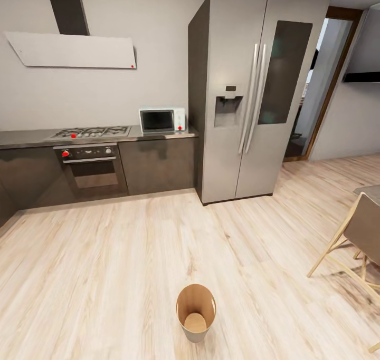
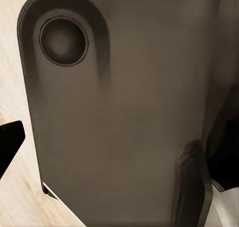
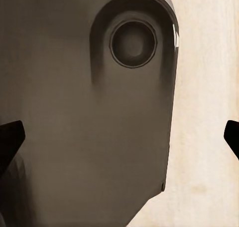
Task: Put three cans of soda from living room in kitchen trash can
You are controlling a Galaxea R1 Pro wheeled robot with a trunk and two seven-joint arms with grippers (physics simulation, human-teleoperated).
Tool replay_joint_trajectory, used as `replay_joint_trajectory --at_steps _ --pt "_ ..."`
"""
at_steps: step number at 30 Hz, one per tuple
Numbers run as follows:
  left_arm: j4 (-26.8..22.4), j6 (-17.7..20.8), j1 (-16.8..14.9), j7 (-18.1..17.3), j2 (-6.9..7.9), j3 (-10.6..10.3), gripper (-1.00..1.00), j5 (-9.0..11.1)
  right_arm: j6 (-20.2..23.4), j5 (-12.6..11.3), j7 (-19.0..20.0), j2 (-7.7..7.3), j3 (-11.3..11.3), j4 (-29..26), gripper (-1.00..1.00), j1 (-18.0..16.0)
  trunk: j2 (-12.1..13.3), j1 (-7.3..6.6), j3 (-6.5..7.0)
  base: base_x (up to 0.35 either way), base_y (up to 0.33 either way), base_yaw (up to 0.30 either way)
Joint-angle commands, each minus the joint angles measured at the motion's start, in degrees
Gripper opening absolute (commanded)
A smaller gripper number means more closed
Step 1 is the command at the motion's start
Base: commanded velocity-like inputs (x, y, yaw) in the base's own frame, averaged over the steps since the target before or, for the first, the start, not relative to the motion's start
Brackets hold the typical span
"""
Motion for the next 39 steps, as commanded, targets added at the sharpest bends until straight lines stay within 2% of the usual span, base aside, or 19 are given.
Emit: replay_joint_trajectory --at_steps 1,10,26,39 --pt "0.0 0.0 0.0 0.0 -0.01 0.02 1.0 0.0 0.0 0.0 0.0 0.0 -0.01 0.0 1.0 0.0 0.0 0.0 0.0 0.0 0.0 0.0" --pt "0.0 0.0 0.0 0.0 -0.02 0.0 1.0 0.0 0.0 0.0 0.0 0.0 0.01 0.0 1.0 0.0 0.0 0.0 0.27 0.0 0.0 0.0" --pt "0.0 0.0 0.0 0.0 -0.19 0.0 1.0 -0.02 0.03 0.0 0.0 -0.02 0.02 0.07 1.0 0.0 0.0 0.0 1.66 0.003 0.0 0.048" --pt "0.0 0.0 0.0 0.0 -0.21 0.0 1.0 -0.05 0.06 0.03 0.08 -0.06 0.03 0.16 1.0 0.0 0.0 0.0 2.84 0.193 0.095 0.082"
